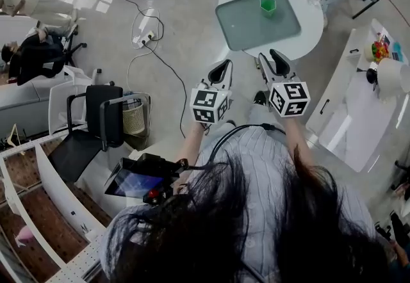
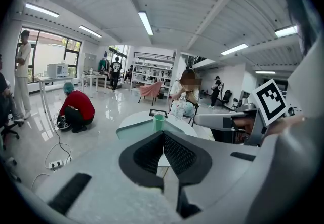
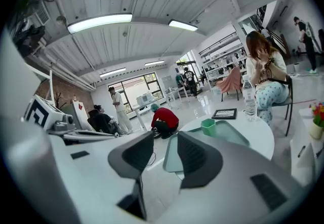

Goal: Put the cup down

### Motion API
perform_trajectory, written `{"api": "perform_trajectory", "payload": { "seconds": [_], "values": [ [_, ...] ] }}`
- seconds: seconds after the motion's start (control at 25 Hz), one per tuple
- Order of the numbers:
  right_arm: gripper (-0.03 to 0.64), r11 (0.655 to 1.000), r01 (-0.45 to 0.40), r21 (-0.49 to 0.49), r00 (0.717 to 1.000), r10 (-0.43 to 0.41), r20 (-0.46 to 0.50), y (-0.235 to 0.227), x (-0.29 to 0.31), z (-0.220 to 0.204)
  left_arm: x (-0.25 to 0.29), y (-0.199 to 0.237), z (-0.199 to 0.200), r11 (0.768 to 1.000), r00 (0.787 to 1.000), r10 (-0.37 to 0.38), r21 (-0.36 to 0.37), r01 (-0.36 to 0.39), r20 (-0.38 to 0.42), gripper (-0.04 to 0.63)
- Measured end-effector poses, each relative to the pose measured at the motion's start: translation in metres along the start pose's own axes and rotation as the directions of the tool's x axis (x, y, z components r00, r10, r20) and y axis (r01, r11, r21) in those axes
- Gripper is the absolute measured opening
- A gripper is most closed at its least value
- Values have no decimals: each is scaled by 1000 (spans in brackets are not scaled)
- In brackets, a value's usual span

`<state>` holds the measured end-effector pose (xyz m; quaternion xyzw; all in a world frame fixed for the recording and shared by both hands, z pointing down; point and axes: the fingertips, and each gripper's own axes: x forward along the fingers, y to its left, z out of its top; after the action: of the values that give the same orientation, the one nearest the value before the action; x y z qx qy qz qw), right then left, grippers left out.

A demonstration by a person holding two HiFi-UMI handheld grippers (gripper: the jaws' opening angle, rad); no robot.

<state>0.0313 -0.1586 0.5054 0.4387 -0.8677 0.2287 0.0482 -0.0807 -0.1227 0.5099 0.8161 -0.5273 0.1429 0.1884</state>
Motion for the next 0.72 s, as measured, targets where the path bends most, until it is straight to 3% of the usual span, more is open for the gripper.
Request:
{"api": "perform_trajectory", "payload": {
  "seconds": [0.48, 0.72],
  "values": [
    [120, 999, 37, -33, 999, -36, 25, 87, -32, -20, -81, 12, -24, 998, 997, -54, -23, 56, 59, 15],
    [114, 998, 62, -19, 997, -61, 56, 114, -59, -33, -106, 3, -33, 994, 991, -110, 4, 110, 80, 15]
  ]
}}
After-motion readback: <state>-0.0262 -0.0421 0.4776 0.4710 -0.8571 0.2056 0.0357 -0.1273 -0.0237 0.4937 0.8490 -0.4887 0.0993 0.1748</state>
